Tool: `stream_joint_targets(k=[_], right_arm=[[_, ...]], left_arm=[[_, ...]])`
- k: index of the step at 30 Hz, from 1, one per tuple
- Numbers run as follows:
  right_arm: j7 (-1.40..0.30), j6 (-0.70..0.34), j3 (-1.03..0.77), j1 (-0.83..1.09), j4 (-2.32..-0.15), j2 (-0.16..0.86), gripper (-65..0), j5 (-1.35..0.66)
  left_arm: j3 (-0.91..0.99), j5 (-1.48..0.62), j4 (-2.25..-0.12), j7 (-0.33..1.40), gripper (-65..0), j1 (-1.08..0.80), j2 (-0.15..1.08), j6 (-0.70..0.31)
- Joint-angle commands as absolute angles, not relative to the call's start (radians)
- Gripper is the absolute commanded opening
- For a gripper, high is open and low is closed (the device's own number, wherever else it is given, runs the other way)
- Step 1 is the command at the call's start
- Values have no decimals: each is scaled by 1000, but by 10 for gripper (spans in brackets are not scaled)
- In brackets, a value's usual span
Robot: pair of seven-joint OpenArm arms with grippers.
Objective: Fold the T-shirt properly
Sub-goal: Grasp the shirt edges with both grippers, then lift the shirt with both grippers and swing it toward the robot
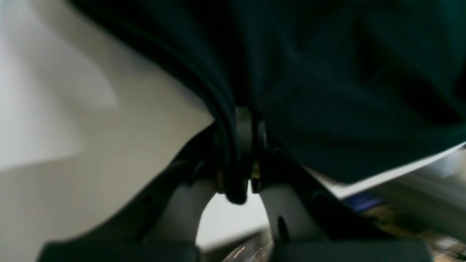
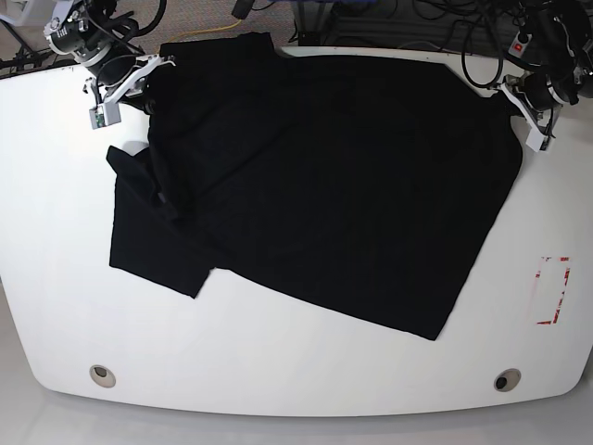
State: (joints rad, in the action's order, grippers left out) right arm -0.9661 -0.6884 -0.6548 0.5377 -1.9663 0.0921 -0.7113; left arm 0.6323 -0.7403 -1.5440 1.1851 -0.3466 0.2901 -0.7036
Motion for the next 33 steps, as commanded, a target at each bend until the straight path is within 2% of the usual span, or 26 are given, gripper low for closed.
stream_joint_targets(k=[1,5,8,13,24,33], right_arm=[[-943,-694,-677,558,-1982,102,-650,-736],[-943,-694,-694,553,-1977,99,-650,-733],[-943,-693,-697,507,-1966,104,-650,-731],[-944,-627,-687,406,-1903,136,-650,-731],[-944,-556,-638,113,-1702,236,-650,-731],[-943,-510,-634,-179,-1489,309,-650,-731]], left_arm=[[644,-699,-1670,1178,-640,-344,315,-698],[608,-578,-1880,1178,-640,-300,289,-698],[542,-486,-1954,1182,-640,-234,271,-698],[403,-344,-1965,1182,-640,-85,252,-698],[170,16,-1965,1179,-640,153,76,-698],[154,254,-1962,1178,-640,334,-33,-698]])
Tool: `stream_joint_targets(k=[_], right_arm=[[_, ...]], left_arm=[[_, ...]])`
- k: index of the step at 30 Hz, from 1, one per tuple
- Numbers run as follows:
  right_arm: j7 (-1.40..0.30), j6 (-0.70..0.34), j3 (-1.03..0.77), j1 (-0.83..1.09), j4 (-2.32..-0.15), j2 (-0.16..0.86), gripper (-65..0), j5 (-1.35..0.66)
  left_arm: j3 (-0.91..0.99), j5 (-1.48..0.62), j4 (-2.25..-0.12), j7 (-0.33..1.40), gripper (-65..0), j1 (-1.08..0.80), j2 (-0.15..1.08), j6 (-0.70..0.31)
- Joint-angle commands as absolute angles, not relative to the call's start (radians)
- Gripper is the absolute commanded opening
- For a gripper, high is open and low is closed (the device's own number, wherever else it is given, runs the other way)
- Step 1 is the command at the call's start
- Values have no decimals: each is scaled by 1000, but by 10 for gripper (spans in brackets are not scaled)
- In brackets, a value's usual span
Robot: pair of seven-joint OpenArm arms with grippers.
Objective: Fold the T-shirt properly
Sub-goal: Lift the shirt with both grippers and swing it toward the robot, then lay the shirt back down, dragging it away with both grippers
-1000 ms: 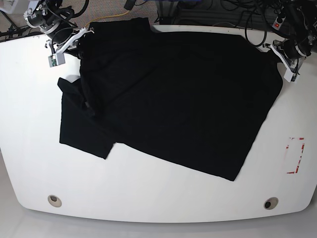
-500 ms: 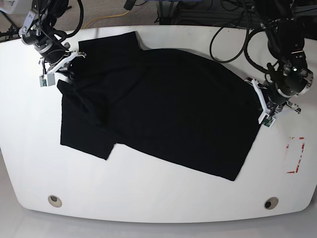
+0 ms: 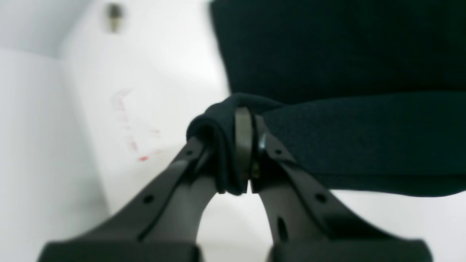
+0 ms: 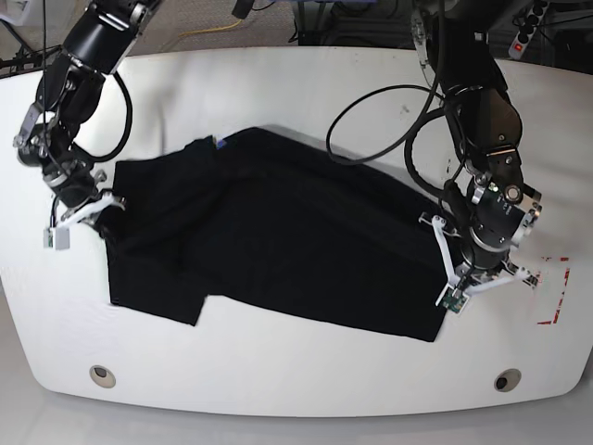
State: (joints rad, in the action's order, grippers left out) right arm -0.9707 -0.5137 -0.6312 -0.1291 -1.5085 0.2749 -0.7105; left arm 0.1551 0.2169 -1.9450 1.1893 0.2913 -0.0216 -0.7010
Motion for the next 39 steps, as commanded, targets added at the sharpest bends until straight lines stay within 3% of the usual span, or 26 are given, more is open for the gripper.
stream_joint_targets(k=[1,12,22,27,39], right_arm=[[-941,-509,-625,-216,-1461,318,-650,-731],[-866,-481,-375,-567,-1247,423,-650,-730],[-820,-447,-128,-880,-1214,542,-650,-730],[-826,-450,-25,-1024,-1214,595,-650,-730],[-943,-456,-16,-1147,-1265,711,-650,-799]], left_arm=[[154,280,-1962,1178,-640,355,-36,-698],[154,340,-1962,1178,-640,559,-67,-698],[157,340,-1965,1167,-640,760,-64,-698],[157,343,-1968,1101,-640,803,-62,-641],[179,338,-1960,1107,-640,1032,53,-698]])
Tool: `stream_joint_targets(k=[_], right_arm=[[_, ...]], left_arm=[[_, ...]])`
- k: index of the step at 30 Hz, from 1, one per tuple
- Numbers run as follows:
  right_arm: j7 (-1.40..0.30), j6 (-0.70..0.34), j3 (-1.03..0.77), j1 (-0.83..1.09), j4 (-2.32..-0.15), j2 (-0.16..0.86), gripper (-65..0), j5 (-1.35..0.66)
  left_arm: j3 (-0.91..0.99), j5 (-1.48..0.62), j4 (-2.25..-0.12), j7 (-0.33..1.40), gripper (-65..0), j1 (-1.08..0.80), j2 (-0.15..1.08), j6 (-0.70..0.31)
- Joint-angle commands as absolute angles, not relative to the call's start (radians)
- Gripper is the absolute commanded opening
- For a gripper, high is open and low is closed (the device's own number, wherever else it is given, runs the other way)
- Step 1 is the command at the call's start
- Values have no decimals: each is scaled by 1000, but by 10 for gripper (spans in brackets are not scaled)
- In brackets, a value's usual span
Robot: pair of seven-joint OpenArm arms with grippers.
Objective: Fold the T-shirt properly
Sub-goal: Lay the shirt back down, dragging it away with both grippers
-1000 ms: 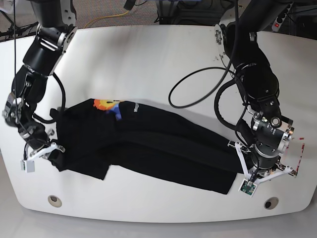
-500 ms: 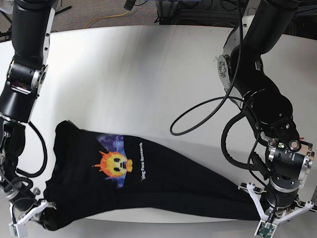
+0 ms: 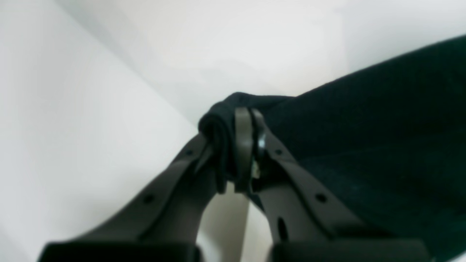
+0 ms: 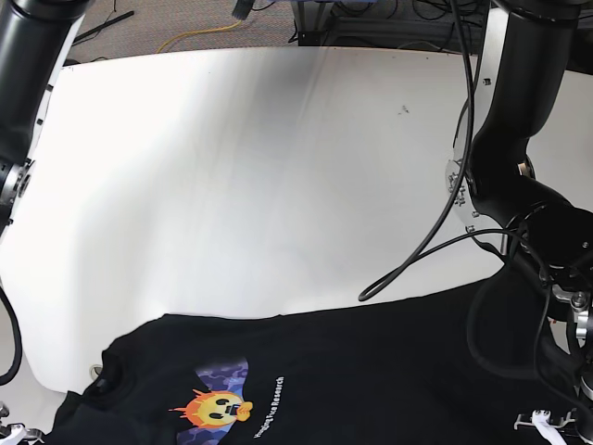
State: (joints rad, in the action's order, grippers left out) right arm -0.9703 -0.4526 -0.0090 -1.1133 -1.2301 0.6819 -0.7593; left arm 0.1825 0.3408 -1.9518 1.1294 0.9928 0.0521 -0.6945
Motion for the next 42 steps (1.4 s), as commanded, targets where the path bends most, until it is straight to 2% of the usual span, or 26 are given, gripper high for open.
stream_joint_targets(k=[1,6,15,20,28,42], right_arm=[[-944,-456,-16,-1130,-1270,723,-650,-822],[-960,-456,-74,-1000,-1279,757,-650,-901],[-969,-501,-262,-659,-1363,746,-650,-941],[-970,-504,-374,-447,-1438,699,-650,-940],[-1000,-506,-515,-153,-1554,618,-650,-941],[-1012,-499,-619,177,-1659,464,-650,-940]], left_arm=[[179,338,-1960,1107,-639,1035,53,-698],[147,344,-1965,1150,-639,1007,67,-698],[68,341,-2009,1300,-640,855,93,-698],[70,341,-2012,1391,-640,728,42,-698],[70,344,-2014,1396,-640,447,-33,-698],[76,341,-2018,1396,-640,-47,-28,-698]])
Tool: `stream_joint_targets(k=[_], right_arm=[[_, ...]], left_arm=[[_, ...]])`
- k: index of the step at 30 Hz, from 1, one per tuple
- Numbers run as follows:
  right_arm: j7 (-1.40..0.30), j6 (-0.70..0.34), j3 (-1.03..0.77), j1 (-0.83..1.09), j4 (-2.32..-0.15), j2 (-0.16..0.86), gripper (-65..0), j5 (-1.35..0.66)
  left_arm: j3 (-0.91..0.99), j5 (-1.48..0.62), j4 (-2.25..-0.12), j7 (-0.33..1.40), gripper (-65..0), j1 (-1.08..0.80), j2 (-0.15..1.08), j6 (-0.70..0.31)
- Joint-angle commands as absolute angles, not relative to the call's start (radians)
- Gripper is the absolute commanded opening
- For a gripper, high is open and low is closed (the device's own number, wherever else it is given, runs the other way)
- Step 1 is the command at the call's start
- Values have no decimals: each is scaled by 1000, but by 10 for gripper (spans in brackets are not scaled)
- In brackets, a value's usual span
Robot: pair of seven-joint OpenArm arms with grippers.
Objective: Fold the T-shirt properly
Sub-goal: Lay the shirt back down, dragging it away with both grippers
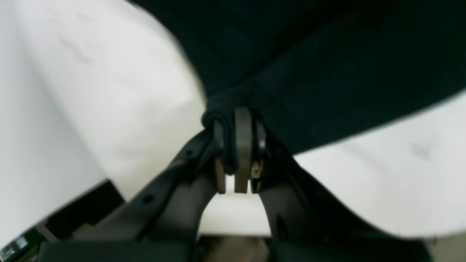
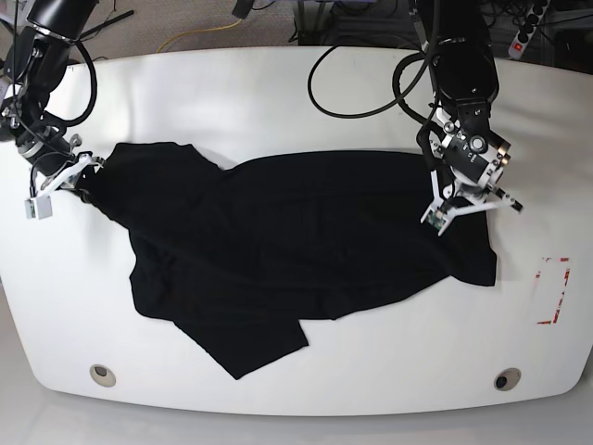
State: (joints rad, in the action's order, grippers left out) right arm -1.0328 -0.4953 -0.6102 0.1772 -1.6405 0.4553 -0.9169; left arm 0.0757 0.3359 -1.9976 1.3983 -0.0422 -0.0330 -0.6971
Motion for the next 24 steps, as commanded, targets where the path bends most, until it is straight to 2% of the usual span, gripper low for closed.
stream_joint_targets(k=[1,8,12,15,24], right_arm=[[-1012,-499,-631,203,-1659,456,-650,-941],[-1013,-499,-705,340,-1713,406,-650,-941],[-1013,-499,-719,409,-1770,386,-650,-937],[-1013,-499,-716,432,-1782,363,-650,-935],[-1038,-498,-753,527,-1810,331,-650,-937]], left_arm=[[77,341,-2018,1396,-640,-82,-28,-698],[148,341,-2018,1389,-642,-263,-7,-698],[226,340,-2018,1297,-642,-357,8,-698],[282,337,-2015,1257,-642,-364,15,-698],[286,341,-2015,1250,-642,-478,85,-698]])
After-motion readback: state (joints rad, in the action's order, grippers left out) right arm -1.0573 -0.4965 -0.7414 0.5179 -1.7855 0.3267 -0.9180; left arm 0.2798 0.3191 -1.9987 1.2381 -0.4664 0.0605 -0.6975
